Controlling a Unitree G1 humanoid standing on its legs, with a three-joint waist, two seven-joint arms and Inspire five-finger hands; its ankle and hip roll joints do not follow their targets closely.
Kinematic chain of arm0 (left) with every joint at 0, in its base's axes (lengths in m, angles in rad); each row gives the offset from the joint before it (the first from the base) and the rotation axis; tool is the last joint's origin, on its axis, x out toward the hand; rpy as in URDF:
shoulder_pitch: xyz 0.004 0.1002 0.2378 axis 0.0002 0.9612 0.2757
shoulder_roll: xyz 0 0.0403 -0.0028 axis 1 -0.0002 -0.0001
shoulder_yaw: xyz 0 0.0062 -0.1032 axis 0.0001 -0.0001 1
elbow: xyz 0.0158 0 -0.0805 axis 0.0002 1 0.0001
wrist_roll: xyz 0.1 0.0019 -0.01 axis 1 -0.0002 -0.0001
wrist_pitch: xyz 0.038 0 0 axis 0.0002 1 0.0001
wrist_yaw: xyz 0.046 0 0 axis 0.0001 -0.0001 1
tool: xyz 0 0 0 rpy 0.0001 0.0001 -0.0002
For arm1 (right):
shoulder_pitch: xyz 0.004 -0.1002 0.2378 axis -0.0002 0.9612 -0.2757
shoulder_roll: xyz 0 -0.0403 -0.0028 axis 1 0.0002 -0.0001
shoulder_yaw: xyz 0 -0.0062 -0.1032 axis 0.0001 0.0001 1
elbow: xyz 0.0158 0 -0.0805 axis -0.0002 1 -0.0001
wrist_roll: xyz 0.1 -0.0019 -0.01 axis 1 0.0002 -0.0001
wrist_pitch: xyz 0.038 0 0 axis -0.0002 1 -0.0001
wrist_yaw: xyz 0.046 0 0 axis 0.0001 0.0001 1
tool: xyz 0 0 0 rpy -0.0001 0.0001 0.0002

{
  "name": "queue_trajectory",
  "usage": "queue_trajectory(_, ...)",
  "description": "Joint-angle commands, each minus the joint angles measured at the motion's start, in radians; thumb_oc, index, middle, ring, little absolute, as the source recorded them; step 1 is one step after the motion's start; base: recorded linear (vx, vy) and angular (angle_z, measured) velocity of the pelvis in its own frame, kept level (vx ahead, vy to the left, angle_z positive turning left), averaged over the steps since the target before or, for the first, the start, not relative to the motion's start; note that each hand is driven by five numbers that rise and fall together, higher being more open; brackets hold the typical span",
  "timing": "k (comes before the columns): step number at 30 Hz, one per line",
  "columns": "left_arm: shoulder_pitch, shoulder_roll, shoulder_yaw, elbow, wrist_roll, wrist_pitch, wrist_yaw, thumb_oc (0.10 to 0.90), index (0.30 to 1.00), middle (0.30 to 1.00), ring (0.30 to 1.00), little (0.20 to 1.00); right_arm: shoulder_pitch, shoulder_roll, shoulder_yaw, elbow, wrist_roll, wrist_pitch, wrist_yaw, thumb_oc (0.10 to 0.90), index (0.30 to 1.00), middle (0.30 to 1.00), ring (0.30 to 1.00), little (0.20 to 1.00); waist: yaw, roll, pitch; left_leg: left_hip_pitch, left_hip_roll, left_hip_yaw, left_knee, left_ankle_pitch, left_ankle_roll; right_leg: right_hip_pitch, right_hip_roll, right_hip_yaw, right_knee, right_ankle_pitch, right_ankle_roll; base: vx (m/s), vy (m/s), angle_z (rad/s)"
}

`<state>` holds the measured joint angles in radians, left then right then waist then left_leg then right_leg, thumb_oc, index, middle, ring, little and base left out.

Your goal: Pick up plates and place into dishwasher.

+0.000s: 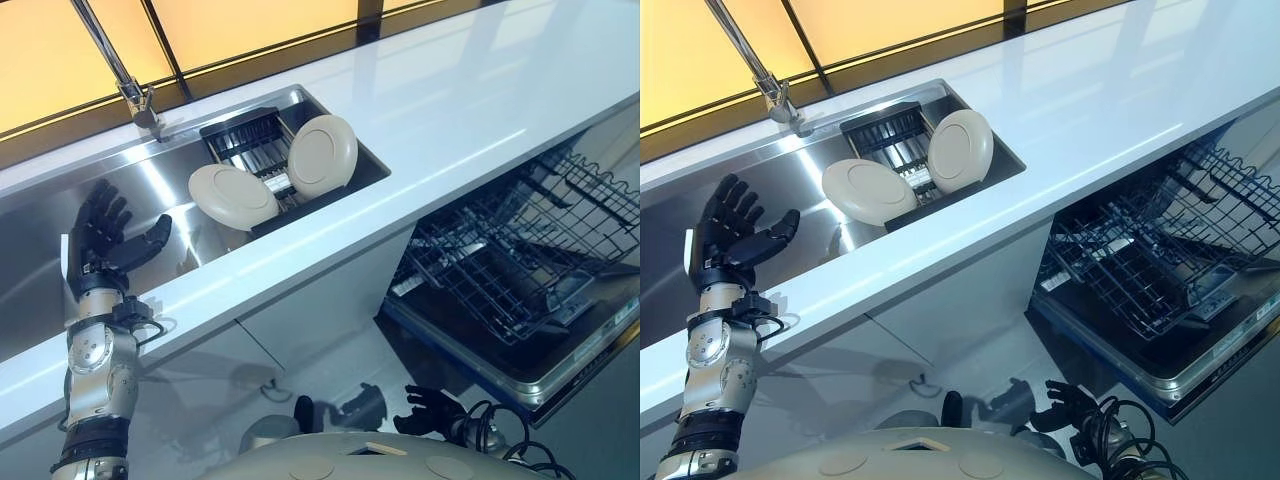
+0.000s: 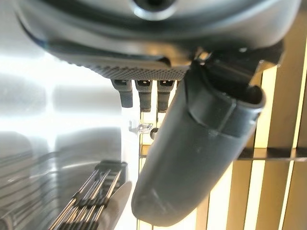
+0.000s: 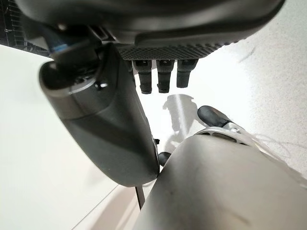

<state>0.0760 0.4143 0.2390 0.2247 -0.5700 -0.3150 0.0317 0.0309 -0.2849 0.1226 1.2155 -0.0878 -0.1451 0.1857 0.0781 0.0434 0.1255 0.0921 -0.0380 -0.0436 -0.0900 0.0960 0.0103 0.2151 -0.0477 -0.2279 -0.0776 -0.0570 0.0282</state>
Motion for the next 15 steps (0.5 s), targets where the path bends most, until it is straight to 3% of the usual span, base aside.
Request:
queue_trajectory(1,-0.041,-0.009,-0.018,0.006,-0.022,-0.045,-0.007,0.8,0.9,0.9,0.9,0.9,-0.038,-0.021,-0.007,0.013,-0.026,-0.019,0.025,0.8,0.9,0.9,0.9,0.9,0.006,0.008,0.009,0.032,-0.063,0.026,0.014,-0.147,0.015,-0.113,0.031,0.0,0.18,-0.09,0.034,0.0,-0.004,0.05)
queue_trajectory(15,-0.042,-0.038,-0.04,-0.011,-0.121,0.013,-0.118,0.8,0.9,0.9,0.9,0.9,-0.031,-0.037,-0.024,0.019,-0.031,-0.027,0.02,0.8,0.9,0.9,0.9,0.9,0.007,0.02,0.017,0.03,-0.067,0.014,0.021,-0.144,0.008,-0.11,0.025,-0.011,0.181,-0.093,0.029,0.0,-0.001,0.01)
